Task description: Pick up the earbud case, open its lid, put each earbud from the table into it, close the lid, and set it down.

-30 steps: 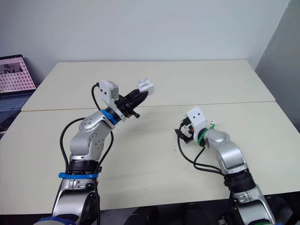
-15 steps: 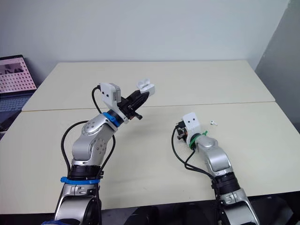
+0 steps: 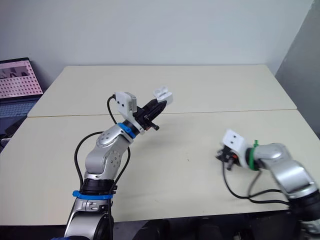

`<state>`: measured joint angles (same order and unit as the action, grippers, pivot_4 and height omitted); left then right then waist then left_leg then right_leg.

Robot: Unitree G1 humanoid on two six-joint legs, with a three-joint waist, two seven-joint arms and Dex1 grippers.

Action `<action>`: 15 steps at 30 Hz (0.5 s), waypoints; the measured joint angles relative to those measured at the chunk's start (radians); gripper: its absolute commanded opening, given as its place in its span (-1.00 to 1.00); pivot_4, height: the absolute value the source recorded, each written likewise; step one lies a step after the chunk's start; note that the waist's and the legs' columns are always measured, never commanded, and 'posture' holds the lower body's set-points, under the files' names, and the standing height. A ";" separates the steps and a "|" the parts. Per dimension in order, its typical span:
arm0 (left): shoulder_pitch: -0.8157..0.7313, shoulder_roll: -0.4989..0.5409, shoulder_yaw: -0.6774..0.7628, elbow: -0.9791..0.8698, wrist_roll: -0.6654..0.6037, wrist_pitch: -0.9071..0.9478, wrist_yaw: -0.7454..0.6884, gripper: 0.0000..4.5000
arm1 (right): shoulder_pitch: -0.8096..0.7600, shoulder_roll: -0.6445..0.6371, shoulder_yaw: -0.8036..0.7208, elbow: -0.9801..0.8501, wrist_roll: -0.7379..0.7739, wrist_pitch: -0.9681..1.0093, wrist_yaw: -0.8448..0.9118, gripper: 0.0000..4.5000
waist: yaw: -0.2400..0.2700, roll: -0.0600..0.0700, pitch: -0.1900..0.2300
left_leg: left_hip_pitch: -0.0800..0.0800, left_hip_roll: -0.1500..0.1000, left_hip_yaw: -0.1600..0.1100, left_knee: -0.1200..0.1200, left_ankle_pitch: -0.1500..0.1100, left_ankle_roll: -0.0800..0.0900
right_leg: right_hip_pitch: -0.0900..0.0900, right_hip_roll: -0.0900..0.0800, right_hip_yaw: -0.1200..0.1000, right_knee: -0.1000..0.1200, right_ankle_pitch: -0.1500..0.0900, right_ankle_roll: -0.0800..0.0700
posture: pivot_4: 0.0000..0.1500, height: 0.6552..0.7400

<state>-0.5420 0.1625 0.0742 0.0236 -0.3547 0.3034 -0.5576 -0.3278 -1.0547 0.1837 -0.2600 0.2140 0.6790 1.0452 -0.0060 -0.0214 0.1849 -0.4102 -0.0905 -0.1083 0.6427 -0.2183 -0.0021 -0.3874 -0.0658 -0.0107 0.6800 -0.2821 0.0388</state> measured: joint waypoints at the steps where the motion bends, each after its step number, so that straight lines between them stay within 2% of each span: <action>1: 0.002 0.001 0.001 0.000 0.000 -0.002 0.000 -0.67 | 0.003 -0.046 0.003 0.020 -0.011 -0.030 0.043 -0.82 | 0.000 0.000 0.000 | 0.000 0.000 0.000 0.000 0.000 0.000 | 0.000 0.000 0.000 0.000 0.000 0.000 | 1.00 1.00; 4: 0.007 0.009 0.001 -0.003 0.000 -0.007 -0.001 -0.67 | 0.035 -0.155 0.042 0.092 -0.067 -0.153 0.156 -0.82 | 0.004 0.000 0.000 | 0.000 0.000 0.000 0.000 0.000 0.000 | 0.001 0.000 -0.001 -0.001 0.000 0.000 | 1.00 1.00; 6: 0.015 0.014 0.006 -0.004 0.000 -0.007 0.001 -0.67 | 0.043 -0.161 0.059 0.139 -0.095 -0.203 0.185 -0.82 | 0.002 0.000 0.000 | 0.000 0.000 0.001 0.000 0.000 0.000 | 0.000 -0.001 0.001 -0.001 0.000 0.000 | 1.00 1.00; 12: 0.020 0.013 0.002 -0.010 0.001 -0.011 0.011 -0.67 | 0.019 -0.135 0.067 0.236 -0.138 -0.299 0.198 0.07 | 0.007 0.000 0.000 | 0.000 0.000 0.000 0.001 0.000 -0.001 | 0.002 -0.001 0.000 -0.001 0.000 0.000 | 1.00 1.00; 15: 0.025 0.013 0.001 -0.017 0.001 -0.011 0.019 -0.67 | 0.030 -0.136 0.055 0.246 -0.149 -0.312 0.201 0.07 | 0.011 -0.001 0.000 | 0.000 0.000 0.000 0.001 0.000 -0.001 | 0.002 -0.001 0.000 -0.002 0.000 0.000 | 1.00 1.00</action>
<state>-0.5171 0.1754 0.0757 0.0063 -0.3541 0.2926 -0.5389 -0.2980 -1.1909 0.2390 -0.0137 0.0651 0.3671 1.2461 0.0053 -0.0219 0.1850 -0.4103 -0.0907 -0.1081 0.6442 -0.2180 -0.0030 -0.3852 -0.0672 -0.0109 0.6784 -0.2821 0.0390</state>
